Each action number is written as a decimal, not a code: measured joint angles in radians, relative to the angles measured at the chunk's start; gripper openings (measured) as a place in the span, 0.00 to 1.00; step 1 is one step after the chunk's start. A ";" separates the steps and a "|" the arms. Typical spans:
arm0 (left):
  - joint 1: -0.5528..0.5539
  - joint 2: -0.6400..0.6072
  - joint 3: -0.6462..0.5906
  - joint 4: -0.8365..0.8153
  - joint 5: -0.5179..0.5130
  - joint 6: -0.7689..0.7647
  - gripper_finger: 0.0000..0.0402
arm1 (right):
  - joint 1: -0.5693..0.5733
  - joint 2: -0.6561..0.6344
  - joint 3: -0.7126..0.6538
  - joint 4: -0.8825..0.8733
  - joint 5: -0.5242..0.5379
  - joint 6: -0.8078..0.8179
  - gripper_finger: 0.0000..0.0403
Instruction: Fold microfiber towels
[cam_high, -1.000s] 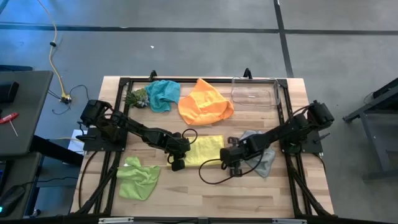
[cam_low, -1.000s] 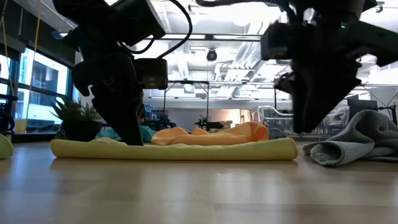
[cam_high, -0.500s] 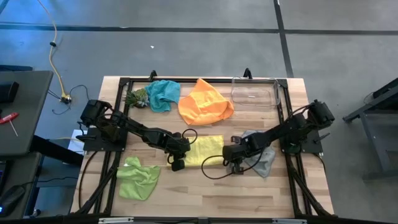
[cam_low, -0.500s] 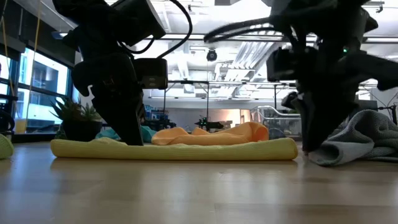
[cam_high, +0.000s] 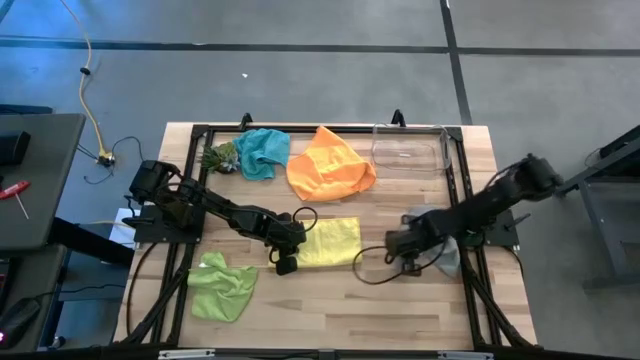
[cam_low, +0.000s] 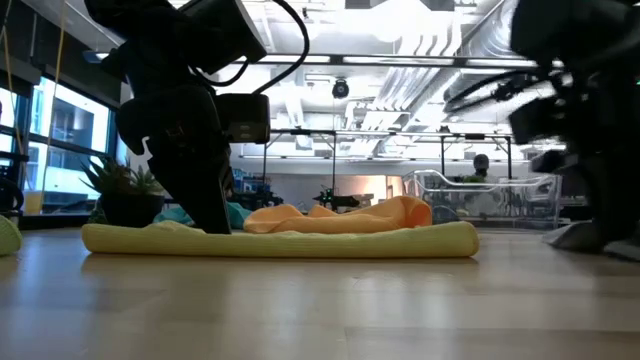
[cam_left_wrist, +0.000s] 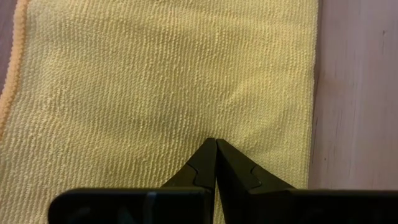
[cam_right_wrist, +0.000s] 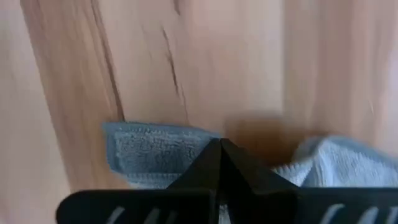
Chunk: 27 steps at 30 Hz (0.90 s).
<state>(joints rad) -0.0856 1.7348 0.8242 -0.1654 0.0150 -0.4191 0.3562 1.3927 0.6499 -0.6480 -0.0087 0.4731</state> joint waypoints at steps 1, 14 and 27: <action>0.000 0.000 0.000 0.000 -0.001 0.000 0.00 | 0.001 -0.039 -0.015 -0.004 -0.001 0.035 0.00; 0.000 0.000 0.000 0.005 -0.003 0.002 0.00 | -0.061 -0.248 -0.039 0.379 0.155 0.428 0.03; 0.000 0.000 0.000 0.002 -0.001 0.002 0.00 | -0.181 0.145 -0.039 0.624 -0.026 0.863 0.51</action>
<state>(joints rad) -0.0856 1.7351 0.8246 -0.1639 0.0143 -0.4168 0.1749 1.5378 0.6109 -0.0236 -0.0349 1.3366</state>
